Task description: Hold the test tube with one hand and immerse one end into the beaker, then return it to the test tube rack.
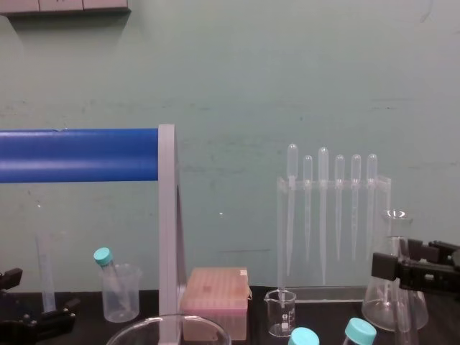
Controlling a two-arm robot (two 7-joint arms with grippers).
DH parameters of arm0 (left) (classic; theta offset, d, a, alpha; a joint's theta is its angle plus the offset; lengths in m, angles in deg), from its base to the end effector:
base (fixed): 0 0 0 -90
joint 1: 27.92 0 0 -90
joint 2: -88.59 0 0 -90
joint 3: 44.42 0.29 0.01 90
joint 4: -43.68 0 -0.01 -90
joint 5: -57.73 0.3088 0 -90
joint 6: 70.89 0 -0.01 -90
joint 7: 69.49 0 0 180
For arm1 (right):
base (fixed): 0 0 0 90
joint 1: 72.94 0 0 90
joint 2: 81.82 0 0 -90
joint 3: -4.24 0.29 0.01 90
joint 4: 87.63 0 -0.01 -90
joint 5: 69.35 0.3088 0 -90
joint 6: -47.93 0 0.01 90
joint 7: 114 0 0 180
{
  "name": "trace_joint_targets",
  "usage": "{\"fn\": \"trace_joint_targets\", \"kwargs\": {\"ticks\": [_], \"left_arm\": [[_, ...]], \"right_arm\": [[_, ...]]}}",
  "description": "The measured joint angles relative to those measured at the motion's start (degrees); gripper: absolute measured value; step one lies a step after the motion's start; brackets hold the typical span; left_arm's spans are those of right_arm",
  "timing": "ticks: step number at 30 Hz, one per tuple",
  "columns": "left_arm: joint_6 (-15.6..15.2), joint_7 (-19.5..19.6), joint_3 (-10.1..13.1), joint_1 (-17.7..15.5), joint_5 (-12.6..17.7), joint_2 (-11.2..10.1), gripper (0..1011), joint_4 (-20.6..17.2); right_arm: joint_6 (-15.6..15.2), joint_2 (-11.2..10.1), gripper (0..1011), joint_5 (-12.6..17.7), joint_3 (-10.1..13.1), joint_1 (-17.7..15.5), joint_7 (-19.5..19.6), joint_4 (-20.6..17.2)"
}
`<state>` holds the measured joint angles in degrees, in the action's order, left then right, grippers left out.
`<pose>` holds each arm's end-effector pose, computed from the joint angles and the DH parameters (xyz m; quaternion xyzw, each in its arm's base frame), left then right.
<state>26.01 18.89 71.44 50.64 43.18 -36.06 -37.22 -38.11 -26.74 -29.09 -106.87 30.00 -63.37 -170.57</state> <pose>0.3581 0.0827 -0.3022 0.1415 -0.1325 0.5800 0.7912 0.3730 -0.0981 -0.2677 0.0176 0.0234 -0.3251 0.9452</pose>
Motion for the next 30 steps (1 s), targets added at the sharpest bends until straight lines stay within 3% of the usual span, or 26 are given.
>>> {"fn": "trace_joint_targets", "kwargs": {"ticks": [30], "left_arm": [[0.0, 0.0, 0.0, 0.0, 0.0, 0.0, 1000, 0.0]], "right_arm": [[-1.9, 0.8, 1003, -0.5, -1.5, 2.1, 0.5, 2.4]]}}
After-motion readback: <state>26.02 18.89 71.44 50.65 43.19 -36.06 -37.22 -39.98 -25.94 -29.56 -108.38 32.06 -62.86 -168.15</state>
